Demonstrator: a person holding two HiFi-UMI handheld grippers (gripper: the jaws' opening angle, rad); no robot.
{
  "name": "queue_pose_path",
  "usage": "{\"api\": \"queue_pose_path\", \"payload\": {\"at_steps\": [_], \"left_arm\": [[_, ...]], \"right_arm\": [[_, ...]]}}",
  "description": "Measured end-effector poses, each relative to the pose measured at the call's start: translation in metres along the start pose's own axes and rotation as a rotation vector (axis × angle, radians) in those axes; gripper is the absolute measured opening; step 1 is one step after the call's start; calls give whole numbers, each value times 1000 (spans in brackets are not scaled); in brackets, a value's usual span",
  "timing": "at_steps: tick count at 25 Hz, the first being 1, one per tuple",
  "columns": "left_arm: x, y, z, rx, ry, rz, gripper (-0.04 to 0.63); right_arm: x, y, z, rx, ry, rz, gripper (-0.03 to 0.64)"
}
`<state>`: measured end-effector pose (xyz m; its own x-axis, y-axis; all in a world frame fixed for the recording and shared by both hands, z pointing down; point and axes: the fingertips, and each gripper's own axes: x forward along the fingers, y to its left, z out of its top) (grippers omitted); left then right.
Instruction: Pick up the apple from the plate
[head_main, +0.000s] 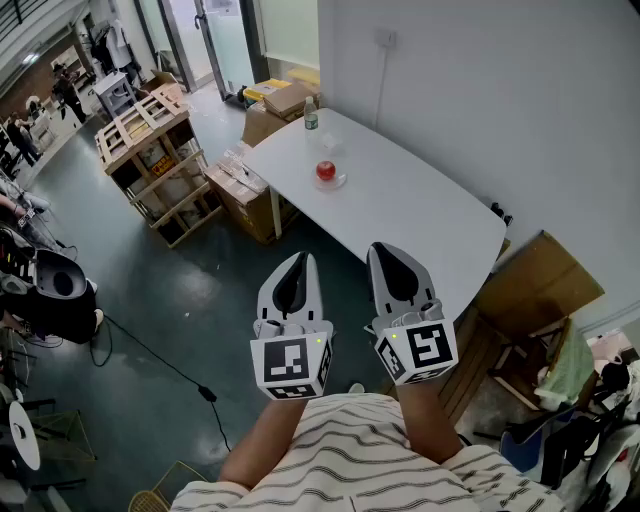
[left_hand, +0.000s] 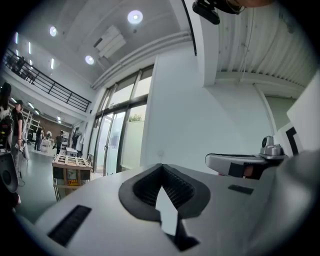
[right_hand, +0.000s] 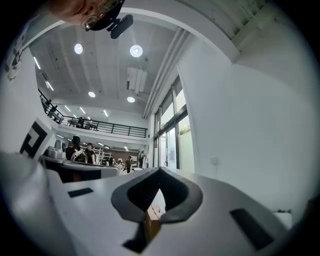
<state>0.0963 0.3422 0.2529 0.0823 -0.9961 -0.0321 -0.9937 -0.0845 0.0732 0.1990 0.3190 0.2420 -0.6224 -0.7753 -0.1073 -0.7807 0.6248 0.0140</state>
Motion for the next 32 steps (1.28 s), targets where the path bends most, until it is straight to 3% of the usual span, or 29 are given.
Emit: {"api": "queue_pose_path", "payload": {"at_steps": [21, 32], "left_arm": [[29, -56, -29, 20, 20, 40, 5], [82, -9, -53, 5, 42, 50, 5]], "right_arm": [[-3, -58, -18, 70, -17, 112, 14], [70, -63, -53, 110, 13, 120, 14]]}}
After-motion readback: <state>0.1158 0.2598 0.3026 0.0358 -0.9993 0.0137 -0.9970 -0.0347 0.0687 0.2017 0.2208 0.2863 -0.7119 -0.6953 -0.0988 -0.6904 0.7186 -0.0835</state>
